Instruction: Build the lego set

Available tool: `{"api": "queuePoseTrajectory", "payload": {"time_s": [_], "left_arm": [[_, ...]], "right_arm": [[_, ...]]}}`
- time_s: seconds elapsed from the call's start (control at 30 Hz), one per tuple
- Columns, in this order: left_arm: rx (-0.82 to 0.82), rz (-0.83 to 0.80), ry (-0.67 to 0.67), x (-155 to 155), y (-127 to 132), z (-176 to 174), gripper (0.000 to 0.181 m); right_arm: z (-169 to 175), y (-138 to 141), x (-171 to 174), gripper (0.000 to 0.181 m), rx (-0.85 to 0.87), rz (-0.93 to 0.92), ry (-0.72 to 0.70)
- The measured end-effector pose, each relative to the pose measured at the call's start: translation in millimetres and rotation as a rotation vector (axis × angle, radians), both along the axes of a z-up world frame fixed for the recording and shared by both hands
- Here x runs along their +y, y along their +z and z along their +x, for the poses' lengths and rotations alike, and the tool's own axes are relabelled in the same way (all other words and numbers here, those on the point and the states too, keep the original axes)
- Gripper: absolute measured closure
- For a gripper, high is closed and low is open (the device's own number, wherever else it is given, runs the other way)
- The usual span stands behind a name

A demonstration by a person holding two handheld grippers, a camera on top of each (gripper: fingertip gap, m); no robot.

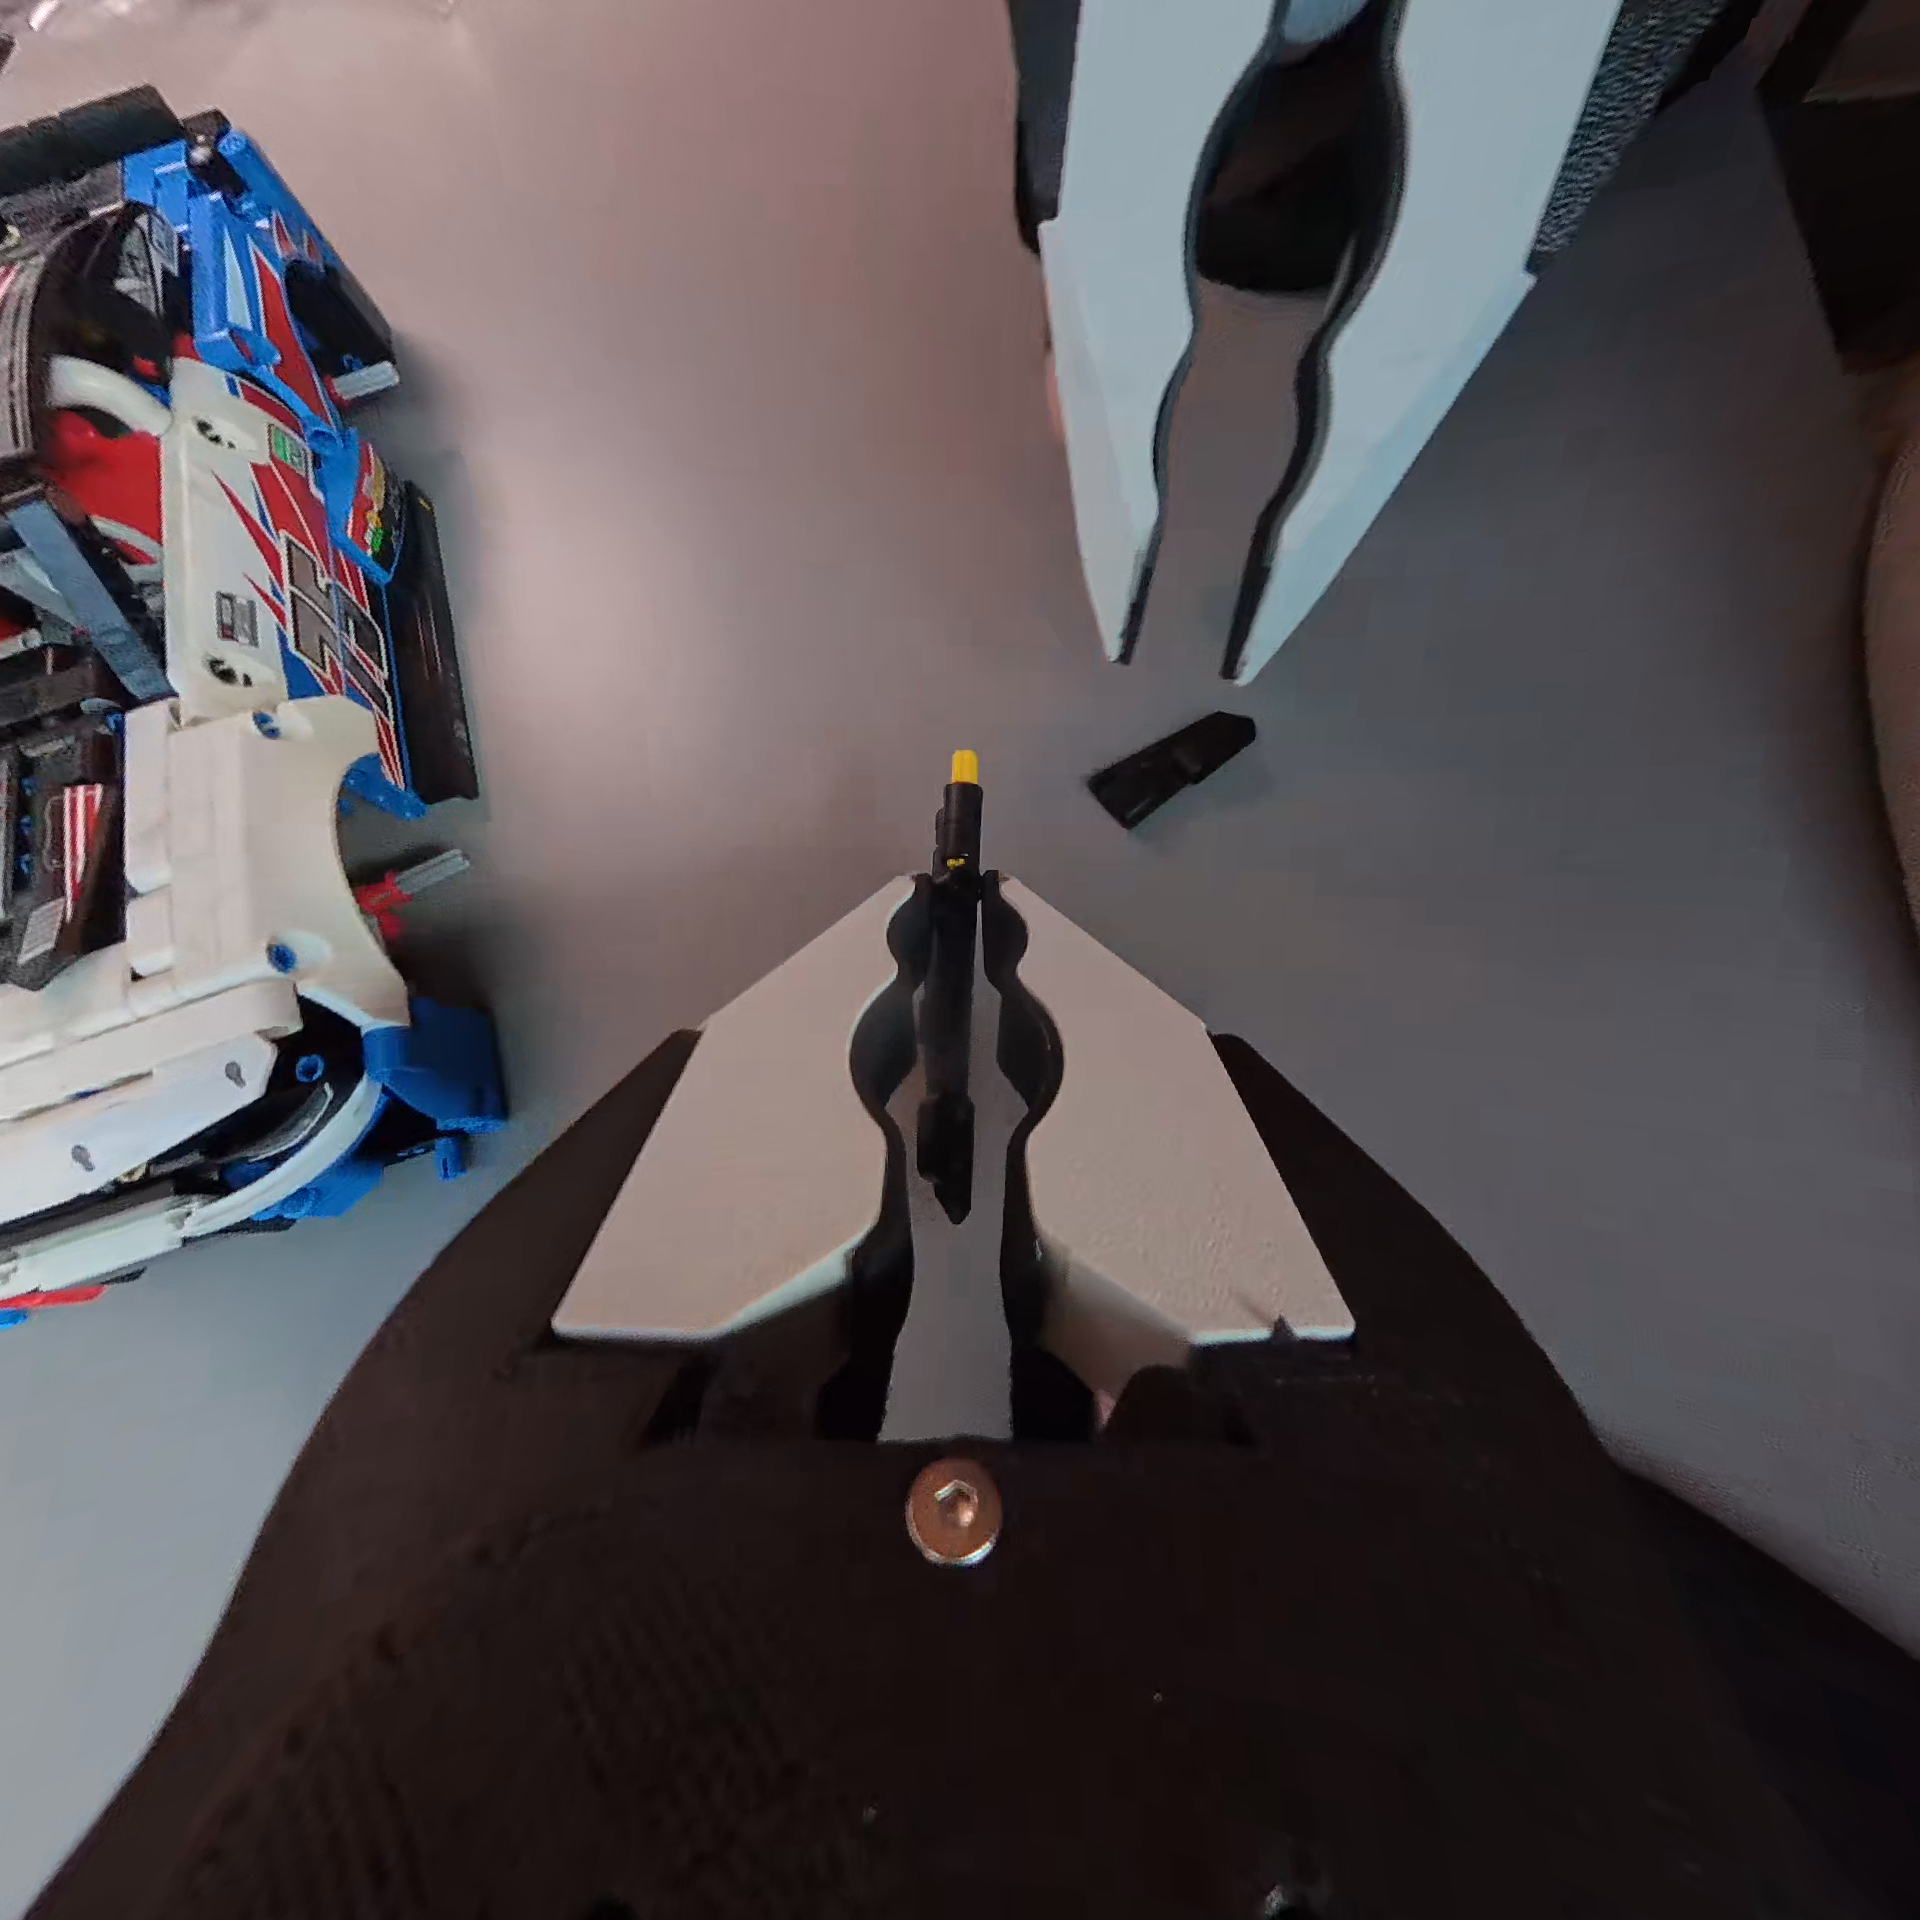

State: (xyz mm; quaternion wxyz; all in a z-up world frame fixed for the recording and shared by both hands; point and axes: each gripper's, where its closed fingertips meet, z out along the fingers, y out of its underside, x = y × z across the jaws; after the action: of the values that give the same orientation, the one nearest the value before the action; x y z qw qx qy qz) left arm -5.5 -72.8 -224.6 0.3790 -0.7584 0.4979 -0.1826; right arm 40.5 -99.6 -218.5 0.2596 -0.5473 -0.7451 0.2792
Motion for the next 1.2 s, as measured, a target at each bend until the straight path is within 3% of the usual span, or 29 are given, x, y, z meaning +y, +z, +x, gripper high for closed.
{"api": "queuePoseTrajectory", "payload": {"time_s": [0.03,0.17,0.23,0.47,0.57,0.73,0.9,1.03,1.2], "left_arm": [[0.011,-0.005,0.009,1.3,-2.8,-3.0,0.174],[0.021,-0.015,0.018,3.0,-7.2,-7.9,0.174],[0.028,-0.008,0.023,3.6,-7.9,-9.2,0.173],[0.004,-0.066,-0.025,-10.2,-10.4,-2.6,0.174],[0.004,-0.068,-0.057,-15.2,-11.6,2.5,0.173],[-0.043,0.007,-0.112,-19.3,0.4,14.3,0.173],[-0.029,0.154,-0.171,-22.0,7.9,24.5,0.173],[0.087,0.287,-0.199,-20.5,2.7,26.5,0.173],[0.227,0.401,-0.241,-19.6,-9.3,27.6,0.173]], "right_arm": [[1.3,-6.3,-4.5,0.162,-0.043,-0.011,-0.021],[-2.7,-22.4,-3.2,0.159,-0.125,0.041,-0.087],[-4.4,-23.2,-0.9,0.168,-0.149,0.025,-0.101],[-0.2,-10.0,9.4,0.175,-0.142,0.030,-0.023],[2.4,0.9,7.3,0.175,-0.094,-0.075,-0.017],[5.8,13.1,-8.1,0.176,-0.047,-0.485,-0.009],[9.4,3.9,-6.8,0.175,-0.131,-0.772,-0.038],[10.3,-3.5,-6.5,0.175,-0.202,-0.813,-0.016],[12.0,-11.9,-0.6,0.175,-0.281,-0.710,0.007]]}}
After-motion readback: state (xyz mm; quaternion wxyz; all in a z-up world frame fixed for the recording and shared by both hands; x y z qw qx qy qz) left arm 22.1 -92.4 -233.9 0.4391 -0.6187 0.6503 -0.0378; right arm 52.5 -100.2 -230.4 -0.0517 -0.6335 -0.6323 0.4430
